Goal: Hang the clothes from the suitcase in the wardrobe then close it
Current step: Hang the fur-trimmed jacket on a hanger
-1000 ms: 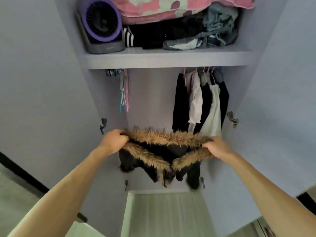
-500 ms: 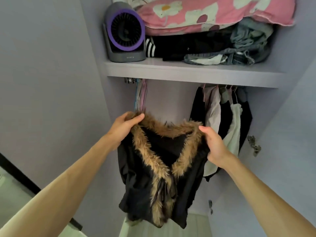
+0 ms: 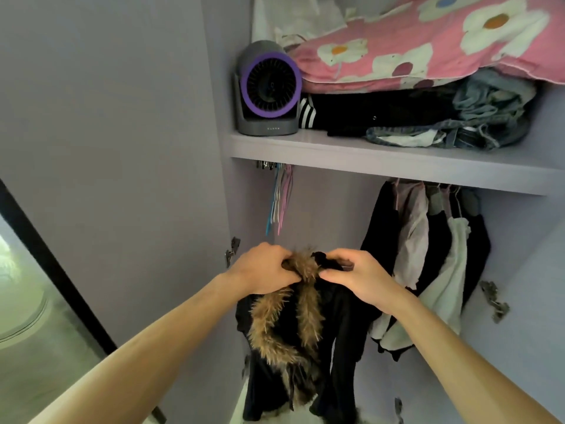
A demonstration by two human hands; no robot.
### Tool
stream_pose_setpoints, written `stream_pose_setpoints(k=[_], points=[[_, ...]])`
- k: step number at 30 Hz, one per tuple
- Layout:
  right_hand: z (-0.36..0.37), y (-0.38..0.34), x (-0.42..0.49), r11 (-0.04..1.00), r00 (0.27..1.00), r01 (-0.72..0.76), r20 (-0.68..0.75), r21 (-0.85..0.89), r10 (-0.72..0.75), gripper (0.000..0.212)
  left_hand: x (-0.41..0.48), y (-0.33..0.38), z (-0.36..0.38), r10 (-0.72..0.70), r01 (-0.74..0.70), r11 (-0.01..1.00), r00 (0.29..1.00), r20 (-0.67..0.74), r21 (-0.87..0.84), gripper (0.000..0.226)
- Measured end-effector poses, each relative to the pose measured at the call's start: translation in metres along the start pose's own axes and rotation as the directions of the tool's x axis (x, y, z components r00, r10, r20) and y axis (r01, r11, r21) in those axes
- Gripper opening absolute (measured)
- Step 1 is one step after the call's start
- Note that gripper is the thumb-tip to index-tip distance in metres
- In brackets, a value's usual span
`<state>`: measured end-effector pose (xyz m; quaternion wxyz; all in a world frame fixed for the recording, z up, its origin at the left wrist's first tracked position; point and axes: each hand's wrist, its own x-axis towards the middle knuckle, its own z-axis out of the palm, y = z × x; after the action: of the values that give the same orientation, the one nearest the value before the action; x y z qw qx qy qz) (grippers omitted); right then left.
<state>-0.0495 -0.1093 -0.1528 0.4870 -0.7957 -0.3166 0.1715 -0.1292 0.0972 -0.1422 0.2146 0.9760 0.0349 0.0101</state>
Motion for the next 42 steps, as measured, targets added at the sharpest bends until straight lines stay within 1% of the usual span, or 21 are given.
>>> stream_pose_setpoints(k=[3,6,9,11,12,13,14,15,17,18,20,22,24,26,28,30,31,36,39,40,42], points=[[0.011,-0.004,0.012,0.999,0.998,-0.030,-0.052,0.014,0.031,0.020,-0.001,-0.011,-0.009,0.064,-0.054,0.984,0.996,-0.054,0.168,0.028],[0.021,-0.010,0.030,0.995,0.994,-0.083,-0.066,0.060,0.087,0.023,0.002,-0.018,-0.026,0.124,-0.086,0.924,0.989,-0.079,0.372,0.035],[0.027,-0.011,0.059,0.979,0.983,-0.178,-0.028,0.097,0.181,0.017,0.009,-0.030,-0.052,0.096,0.002,0.789,0.987,-0.126,0.614,0.041],[0.029,-0.007,0.086,0.969,0.970,-0.227,-0.060,0.097,0.234,0.015,0.016,-0.046,-0.071,0.066,0.068,0.696,0.985,-0.157,0.715,0.044],[0.029,-0.003,0.104,0.963,0.961,-0.250,-0.092,0.099,0.259,0.014,0.023,-0.059,-0.081,0.084,0.082,0.633,0.981,-0.173,0.770,0.043],[0.030,0.002,0.122,0.956,0.949,-0.277,-0.124,0.097,0.288,0.014,0.028,-0.074,-0.089,0.133,0.083,0.564,0.973,-0.190,0.822,0.041],[0.030,0.007,0.142,0.951,0.939,-0.300,-0.150,0.080,0.309,0.015,0.031,-0.087,-0.099,0.192,0.099,0.469,0.958,-0.211,0.877,0.036],[0.031,0.014,0.163,0.950,0.936,-0.309,-0.168,0.039,0.311,0.017,0.033,-0.101,-0.108,0.240,0.138,0.396,0.939,-0.247,0.908,0.029],[0.034,0.027,0.203,0.950,0.936,-0.308,-0.195,-0.046,0.294,0.017,0.036,-0.120,-0.118,0.325,0.182,0.309,0.902,-0.283,0.934,0.019],[0.038,0.034,0.221,0.948,0.935,-0.310,-0.205,-0.072,0.290,0.014,0.037,-0.125,-0.118,0.306,0.195,0.282,0.910,-0.281,0.939,0.021],[0.052,0.050,0.253,0.946,0.933,-0.314,-0.207,-0.077,0.293,0.011,0.040,-0.129,-0.113,0.241,0.215,0.224,0.933,-0.268,0.951,0.032],[0.069,0.068,0.280,0.941,0.922,-0.338,-0.209,-0.025,0.325,0.021,0.042,-0.128,-0.109,0.179,0.258,0.177,0.941,-0.289,0.950,0.042],[0.087,0.084,0.299,0.928,0.905,-0.372,-0.216,0.019,0.367,0.028,0.042,-0.128,-0.107,0.144,0.267,0.156,0.946,-0.290,0.951,0.048],[0.101,0.100,0.310,0.926,0.892,-0.377,-0.263,0.017,0.368,0.026,0.039,-0.130,-0.108,0.105,0.241,0.141,0.961,-0.257,0.960,0.050],[0.109,0.113,0.318,0.933,0.884,-0.360,-0.326,-0.015,0.336,0.020,0.039,-0.132,-0.108,0.078,0.224,0.152,0.968,-0.238,0.963,0.046],[0.113,0.113,0.317,0.941,0.880,-0.339,-0.360,-0.019,0.310,0.015,0.038,-0.134,-0.108,0.072,0.216,0.182,0.970,-0.232,0.959,0.040],[0.113,0.108,0.313,0.945,0.877,-0.327,-0.378,-0.022,0.295,0.017,0.039,-0.134,-0.108,0.078,0.211,0.195,0.970,-0.230,0.958,0.040],[0.096,0.072,0.298,0.928,0.829,-0.365,-0.480,-0.076,0.286,0.048,0.038,-0.133,-0.109,0.066,0.196,0.201,0.975,-0.213,0.960,0.039],[0.081,0.050,0.290,0.934,0.800,-0.343,-0.552,-0.098,0.236,0.060,0.036,-0.134,-0.108,0.048,0.192,0.189,0.978,-0.205,0.963,0.039],[0.075,0.043,0.285,0.938,0.785,-0.334,-0.578,-0.095,0.221,0.062,0.037,-0.136,-0.107,0.064,0.196,0.188,0.975,-0.211,0.962,0.041],[0.066,0.034,0.273,0.933,0.772,-0.336,-0.604,-0.125,0.198,0.065,0.036,-0.139,-0.107,0.203,0.174,0.249,0.952,-0.227,0.953,0.048]])
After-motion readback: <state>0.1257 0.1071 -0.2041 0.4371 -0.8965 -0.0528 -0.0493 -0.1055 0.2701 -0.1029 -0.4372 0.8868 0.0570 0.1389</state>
